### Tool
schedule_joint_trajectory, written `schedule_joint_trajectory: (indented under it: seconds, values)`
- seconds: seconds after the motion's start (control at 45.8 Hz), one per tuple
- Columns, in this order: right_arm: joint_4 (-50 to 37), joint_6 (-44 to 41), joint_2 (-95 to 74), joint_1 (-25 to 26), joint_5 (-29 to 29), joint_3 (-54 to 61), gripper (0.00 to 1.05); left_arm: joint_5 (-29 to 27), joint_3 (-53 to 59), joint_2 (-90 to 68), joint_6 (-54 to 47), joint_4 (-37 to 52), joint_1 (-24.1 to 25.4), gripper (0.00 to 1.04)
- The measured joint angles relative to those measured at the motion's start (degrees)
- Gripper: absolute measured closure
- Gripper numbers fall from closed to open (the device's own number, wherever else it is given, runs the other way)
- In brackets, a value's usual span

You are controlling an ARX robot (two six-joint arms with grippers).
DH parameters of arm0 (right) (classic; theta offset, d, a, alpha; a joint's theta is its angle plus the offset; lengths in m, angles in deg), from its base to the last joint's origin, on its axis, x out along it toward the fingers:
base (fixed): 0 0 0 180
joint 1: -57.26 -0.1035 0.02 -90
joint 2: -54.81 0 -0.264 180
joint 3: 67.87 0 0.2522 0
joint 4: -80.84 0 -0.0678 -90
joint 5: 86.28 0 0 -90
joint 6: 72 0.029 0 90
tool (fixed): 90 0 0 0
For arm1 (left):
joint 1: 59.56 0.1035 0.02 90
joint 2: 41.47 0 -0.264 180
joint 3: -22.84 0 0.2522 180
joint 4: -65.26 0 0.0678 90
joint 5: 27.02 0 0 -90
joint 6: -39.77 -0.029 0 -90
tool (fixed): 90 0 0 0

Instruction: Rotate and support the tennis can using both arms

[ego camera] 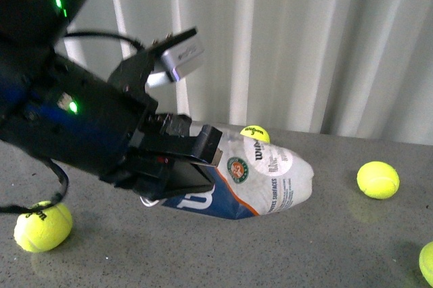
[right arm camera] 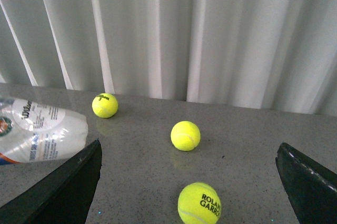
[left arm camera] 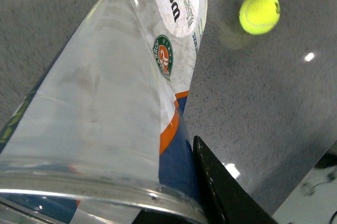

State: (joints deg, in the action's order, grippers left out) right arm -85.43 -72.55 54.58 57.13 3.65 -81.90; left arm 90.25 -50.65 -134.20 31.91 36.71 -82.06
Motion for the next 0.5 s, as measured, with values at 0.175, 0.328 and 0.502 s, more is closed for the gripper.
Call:
schedule_joint_trajectory:
  seconds: [0.175,0.328,0.502]
  values:
    - [0.0,0.0,0.0,0.0,0.0,0.0,0.07,-8.9,-9.0,2.4,-25.4,-18.8,-2.6,1.01]
    - [0.0,0.0,0.0,0.0,0.0,0.0,0.07,-21.4,-14.0,-0.2,-49.4,-28.3,-3.8,1.01]
    - [0.0,0.0,0.0,0.0,0.0,0.0,0.07,-30.5,-19.6,-3.5,-67.6,-31.4,-5.5,1.01]
